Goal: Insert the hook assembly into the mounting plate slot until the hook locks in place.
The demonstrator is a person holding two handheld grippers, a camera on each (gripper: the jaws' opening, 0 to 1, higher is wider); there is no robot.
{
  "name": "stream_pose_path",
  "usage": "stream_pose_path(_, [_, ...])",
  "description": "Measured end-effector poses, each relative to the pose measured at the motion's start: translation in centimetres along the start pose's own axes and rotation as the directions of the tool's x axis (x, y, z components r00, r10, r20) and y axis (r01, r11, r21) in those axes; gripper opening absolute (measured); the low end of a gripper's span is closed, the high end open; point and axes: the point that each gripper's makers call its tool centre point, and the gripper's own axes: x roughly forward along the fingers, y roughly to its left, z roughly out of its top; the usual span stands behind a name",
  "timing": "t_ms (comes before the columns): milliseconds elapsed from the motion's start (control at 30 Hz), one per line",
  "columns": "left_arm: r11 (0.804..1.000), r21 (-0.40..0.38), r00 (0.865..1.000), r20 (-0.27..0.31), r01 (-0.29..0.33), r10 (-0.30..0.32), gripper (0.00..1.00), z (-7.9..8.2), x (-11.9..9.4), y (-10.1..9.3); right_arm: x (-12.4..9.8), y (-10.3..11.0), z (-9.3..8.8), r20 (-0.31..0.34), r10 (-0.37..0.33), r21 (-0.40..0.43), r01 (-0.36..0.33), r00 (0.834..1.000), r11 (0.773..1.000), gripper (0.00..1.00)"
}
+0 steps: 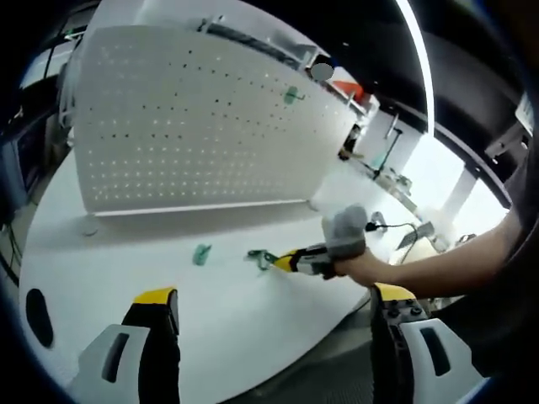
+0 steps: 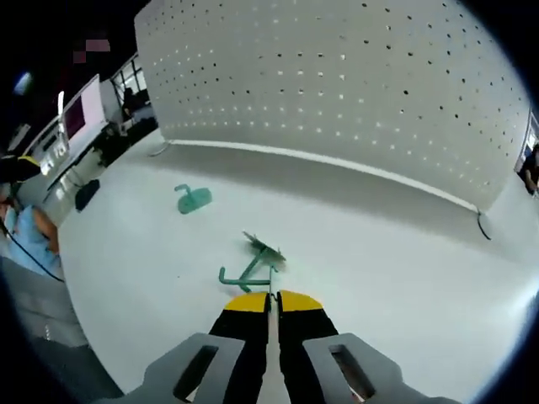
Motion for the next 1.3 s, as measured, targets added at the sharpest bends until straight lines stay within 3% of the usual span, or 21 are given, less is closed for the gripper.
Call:
stream_pose_path(100, [1.000,-0.001,1.000,0.003,-0.001,0.001,0.96,0.0,0.0,0.0,-0.2,0.2,0.2,0.014,0.013,0.046,-0.013,1.000,0.999,0.01])
stream_pose_path(867, [0.999,0.046,1.000,0.002,0.009,-0.009,0.98,0.4,-0.3,-0.7,-1.8,0.3,1.7,0.051,0.025,0.016,-0.026,0.998,1.000,0.01])
stream_pose_path(1033, [0.997,0.081,1.000,-0.016,0.002,-0.001,0.98,0.0,-0.4,-1.0,-2.5,0.2,2.8,0.078,0.039,0.034,-0.042,0.996,0.999,0.01])
stream_pose_path(1300, [0.998,0.063,1.000,-0.009,0.001,-0.001,0.98,-0.4,-0.6,-1.0,-4.2,0.4,5.4,0.135,0.061,0.024,-0.065,0.989,0.998,0.01])
